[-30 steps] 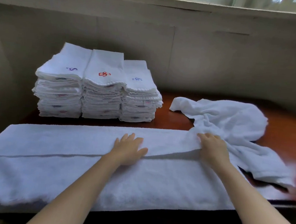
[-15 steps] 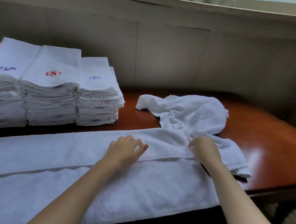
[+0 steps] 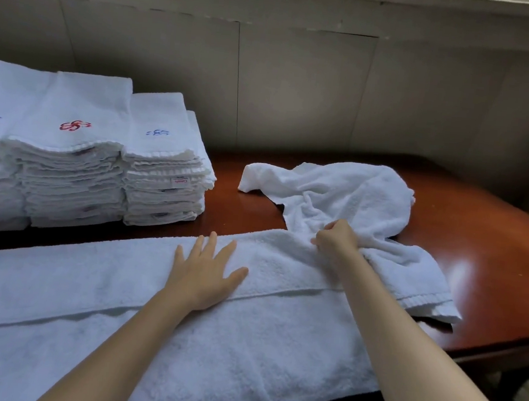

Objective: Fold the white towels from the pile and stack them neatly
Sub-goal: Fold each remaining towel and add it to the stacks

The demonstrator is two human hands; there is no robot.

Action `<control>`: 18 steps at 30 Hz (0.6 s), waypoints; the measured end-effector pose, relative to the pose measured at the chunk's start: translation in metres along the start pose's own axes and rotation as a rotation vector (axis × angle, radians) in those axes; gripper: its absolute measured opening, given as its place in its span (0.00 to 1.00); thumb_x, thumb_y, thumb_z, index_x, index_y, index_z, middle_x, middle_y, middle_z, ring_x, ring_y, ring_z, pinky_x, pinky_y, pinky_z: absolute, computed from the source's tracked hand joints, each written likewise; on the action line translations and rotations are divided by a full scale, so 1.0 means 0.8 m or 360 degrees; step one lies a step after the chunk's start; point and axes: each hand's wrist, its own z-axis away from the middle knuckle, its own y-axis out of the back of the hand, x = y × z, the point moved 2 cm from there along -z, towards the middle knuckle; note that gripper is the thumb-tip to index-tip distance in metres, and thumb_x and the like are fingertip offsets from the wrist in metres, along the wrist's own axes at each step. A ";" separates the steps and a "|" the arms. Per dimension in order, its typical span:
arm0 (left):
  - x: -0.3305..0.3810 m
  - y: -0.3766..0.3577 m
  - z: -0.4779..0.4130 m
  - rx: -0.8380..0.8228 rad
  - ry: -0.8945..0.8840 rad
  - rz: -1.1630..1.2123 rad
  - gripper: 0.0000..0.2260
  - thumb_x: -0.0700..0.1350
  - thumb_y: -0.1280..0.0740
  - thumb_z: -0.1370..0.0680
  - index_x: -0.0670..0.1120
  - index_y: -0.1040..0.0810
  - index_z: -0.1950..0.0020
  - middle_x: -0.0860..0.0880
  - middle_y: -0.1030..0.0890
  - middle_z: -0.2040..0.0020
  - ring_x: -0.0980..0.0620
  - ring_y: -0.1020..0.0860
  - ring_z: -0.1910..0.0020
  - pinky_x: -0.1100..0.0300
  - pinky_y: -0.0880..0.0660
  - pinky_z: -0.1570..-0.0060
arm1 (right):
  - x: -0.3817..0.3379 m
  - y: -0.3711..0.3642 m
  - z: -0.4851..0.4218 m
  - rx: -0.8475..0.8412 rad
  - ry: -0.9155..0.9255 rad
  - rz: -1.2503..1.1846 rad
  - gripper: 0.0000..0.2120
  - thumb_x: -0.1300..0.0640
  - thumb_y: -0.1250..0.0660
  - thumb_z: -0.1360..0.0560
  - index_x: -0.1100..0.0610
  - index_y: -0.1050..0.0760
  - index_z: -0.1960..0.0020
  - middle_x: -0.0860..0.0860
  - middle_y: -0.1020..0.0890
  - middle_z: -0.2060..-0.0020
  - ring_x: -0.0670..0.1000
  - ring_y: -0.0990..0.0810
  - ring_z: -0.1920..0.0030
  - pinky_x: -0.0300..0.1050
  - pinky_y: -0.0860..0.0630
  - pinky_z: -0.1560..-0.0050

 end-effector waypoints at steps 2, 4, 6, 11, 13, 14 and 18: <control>-0.001 0.002 0.003 0.0008 -0.0026 0.0022 0.30 0.68 0.55 0.23 0.60 0.55 0.22 0.49 0.59 0.21 0.49 0.60 0.22 0.40 0.61 0.27 | -0.002 0.005 -0.001 0.0257 0.0101 -0.0267 0.04 0.65 0.39 0.26 0.57 0.30 0.55 0.50 0.28 0.64 0.50 0.29 0.61 0.42 0.33 0.60; -0.003 0.006 0.006 0.0043 -0.0024 0.0039 0.30 0.68 0.54 0.22 0.60 0.54 0.22 0.50 0.59 0.21 0.49 0.60 0.23 0.39 0.61 0.28 | 0.000 0.012 0.004 0.0499 0.0257 -0.0445 0.04 0.67 0.39 0.24 0.58 0.30 0.53 0.50 0.27 0.62 0.50 0.27 0.60 0.41 0.31 0.62; -0.010 0.011 0.010 0.0048 0.0069 -0.0017 0.31 0.69 0.55 0.23 0.59 0.55 0.22 0.50 0.61 0.21 0.47 0.62 0.23 0.36 0.61 0.30 | 0.006 0.012 0.010 0.0552 0.0343 -0.0252 0.06 0.69 0.41 0.24 0.60 0.30 0.50 0.54 0.25 0.59 0.54 0.25 0.56 0.41 0.32 0.65; -0.060 0.026 0.025 -0.0123 0.0458 -0.0026 0.34 0.72 0.57 0.25 0.60 0.58 0.23 0.49 0.63 0.22 0.44 0.63 0.23 0.30 0.59 0.32 | -0.003 -0.008 0.036 0.0513 0.0712 0.0904 0.20 0.67 0.38 0.28 0.60 0.31 0.36 0.58 0.27 0.42 0.59 0.29 0.45 0.48 0.31 0.47; -0.092 0.032 0.033 -0.0123 0.0584 0.0015 0.34 0.71 0.56 0.25 0.60 0.58 0.22 0.50 0.62 0.22 0.45 0.61 0.23 0.32 0.58 0.31 | -0.021 -0.030 0.054 0.0383 0.1005 0.1017 0.17 0.61 0.40 0.24 0.59 0.29 0.36 0.58 0.27 0.39 0.59 0.30 0.39 0.49 0.34 0.42; -0.109 0.035 0.038 -0.0113 0.0643 0.0040 0.33 0.71 0.56 0.24 0.60 0.57 0.22 0.50 0.62 0.21 0.45 0.61 0.23 0.33 0.58 0.31 | -0.025 -0.045 0.061 0.0204 0.1062 0.1034 0.17 0.54 0.42 0.21 0.57 0.30 0.34 0.58 0.29 0.34 0.59 0.34 0.34 0.51 0.37 0.36; -0.181 0.033 0.072 -0.0090 0.0793 0.0157 0.32 0.70 0.55 0.24 0.62 0.57 0.23 0.51 0.61 0.21 0.48 0.59 0.22 0.38 0.58 0.28 | -0.010 -0.089 0.072 -0.0479 0.0830 0.1194 0.32 0.33 0.56 0.23 0.46 0.50 0.23 0.51 0.52 0.22 0.59 0.56 0.23 0.64 0.59 0.28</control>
